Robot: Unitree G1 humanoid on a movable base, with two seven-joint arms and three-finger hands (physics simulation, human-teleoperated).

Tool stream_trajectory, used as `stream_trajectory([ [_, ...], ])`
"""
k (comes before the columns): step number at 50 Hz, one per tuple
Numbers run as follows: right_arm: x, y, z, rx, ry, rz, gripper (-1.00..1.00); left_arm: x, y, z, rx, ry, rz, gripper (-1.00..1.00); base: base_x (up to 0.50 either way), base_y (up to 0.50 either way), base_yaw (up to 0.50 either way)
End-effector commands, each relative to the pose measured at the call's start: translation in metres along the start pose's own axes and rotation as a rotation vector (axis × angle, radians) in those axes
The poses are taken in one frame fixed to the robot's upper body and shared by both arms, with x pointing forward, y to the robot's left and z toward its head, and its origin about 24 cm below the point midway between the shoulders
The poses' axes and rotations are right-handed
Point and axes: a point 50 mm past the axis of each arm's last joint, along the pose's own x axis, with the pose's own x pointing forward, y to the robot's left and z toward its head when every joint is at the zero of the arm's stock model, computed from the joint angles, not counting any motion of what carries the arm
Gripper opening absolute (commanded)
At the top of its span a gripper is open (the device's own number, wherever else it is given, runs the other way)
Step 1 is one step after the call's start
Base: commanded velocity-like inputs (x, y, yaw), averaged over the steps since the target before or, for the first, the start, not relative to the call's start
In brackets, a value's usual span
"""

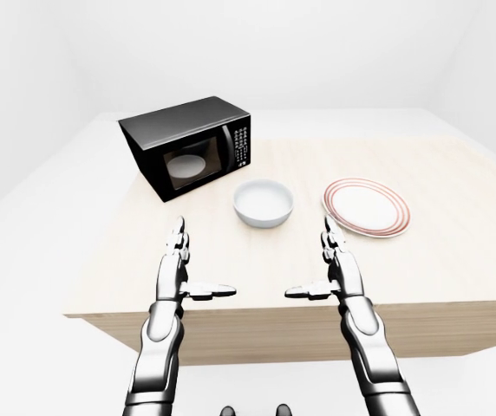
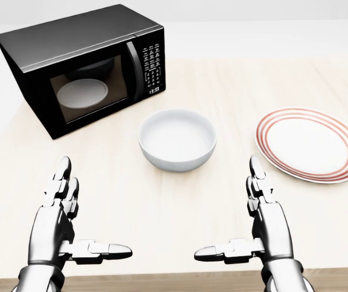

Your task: Pick up the white bowl and put it on the plate.

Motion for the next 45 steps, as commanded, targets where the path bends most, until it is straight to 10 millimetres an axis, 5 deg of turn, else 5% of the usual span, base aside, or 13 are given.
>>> stream_trajectory([
  [1, 0.0019, -0.0009, -0.0019, -0.012, 0.003, -0.017, 1.00, 0.0001, -0.0003, -0.0007, 0.002, -0.001, -0.002, 1.00, 0.00, 0.19, 0.00],
  [45, 0.0019, 0.0011, -0.0063, 0.016, 0.027, -0.001, 1.00, -0.0002, -0.0004, -0.0004, 0.007, 0.000, -0.003, 1.00, 0.01, 0.00, 0.00],
])
